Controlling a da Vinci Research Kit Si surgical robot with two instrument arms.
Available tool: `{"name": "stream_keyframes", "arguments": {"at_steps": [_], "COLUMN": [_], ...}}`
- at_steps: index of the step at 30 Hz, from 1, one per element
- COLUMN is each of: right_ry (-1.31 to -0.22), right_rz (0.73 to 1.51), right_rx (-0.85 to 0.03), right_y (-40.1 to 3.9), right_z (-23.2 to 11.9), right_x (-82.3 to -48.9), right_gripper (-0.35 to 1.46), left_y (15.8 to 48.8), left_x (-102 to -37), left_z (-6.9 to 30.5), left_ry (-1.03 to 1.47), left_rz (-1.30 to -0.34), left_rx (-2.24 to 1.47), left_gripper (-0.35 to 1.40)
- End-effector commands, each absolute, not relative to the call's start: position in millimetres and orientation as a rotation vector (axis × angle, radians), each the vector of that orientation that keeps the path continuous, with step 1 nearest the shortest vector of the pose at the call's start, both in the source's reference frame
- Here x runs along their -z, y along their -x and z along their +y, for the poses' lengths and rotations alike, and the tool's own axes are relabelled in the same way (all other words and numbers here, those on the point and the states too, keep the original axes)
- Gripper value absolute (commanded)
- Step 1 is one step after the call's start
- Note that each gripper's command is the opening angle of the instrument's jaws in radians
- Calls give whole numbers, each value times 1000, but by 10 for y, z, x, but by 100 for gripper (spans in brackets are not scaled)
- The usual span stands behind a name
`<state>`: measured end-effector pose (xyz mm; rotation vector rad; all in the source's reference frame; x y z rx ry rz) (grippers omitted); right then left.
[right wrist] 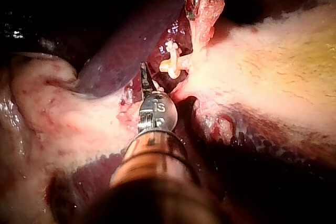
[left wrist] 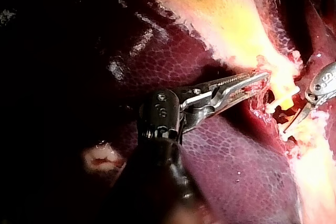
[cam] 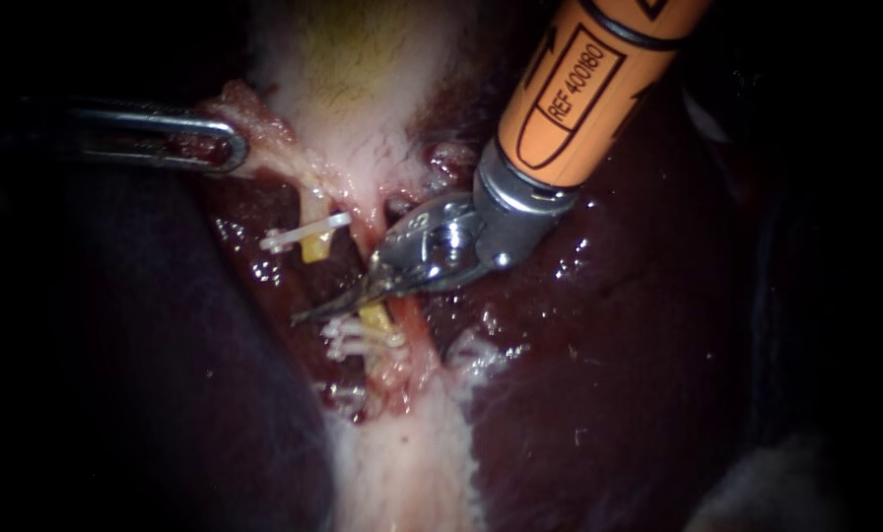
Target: Go back from the cut left tube
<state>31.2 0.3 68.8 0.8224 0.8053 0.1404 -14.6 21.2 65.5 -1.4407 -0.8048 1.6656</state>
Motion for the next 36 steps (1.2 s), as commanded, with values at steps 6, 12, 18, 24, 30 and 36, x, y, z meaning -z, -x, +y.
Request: {"name": "stream_keyframes", "arguments": {"at_steps": [6,12,18,24,30,36], "right_ry": [-828,-871,-853,-634,-496,-427], "right_rz": [871,937,941,949,880,849], "right_rx": [-163,-249,-262,-273,-217,-195], "right_y": [-313,-319,-319,-302,-256,-198], "right_z": [-2,-11,-11,-17,-21,-3], "right_x": [-688,-687,-686,-672,-635,-603], "right_gripper": [7,120,126,143,143,143], "left_y": [145,145,145,143,142,142], "left_x": [-656,-657,-658,-659,-662,-663], "left_z": [212,212,213,213,215,215], "left_ry": [1441,1441,1441,1442,1442,1442], "left_rz": [-805,-805,-806,-807,-808,-808], "left_rx": [-1666,-1666,-1667,-1667,-1667,-1667], "left_gripper": [-35,-35,-35,-35,-35,-35]}}
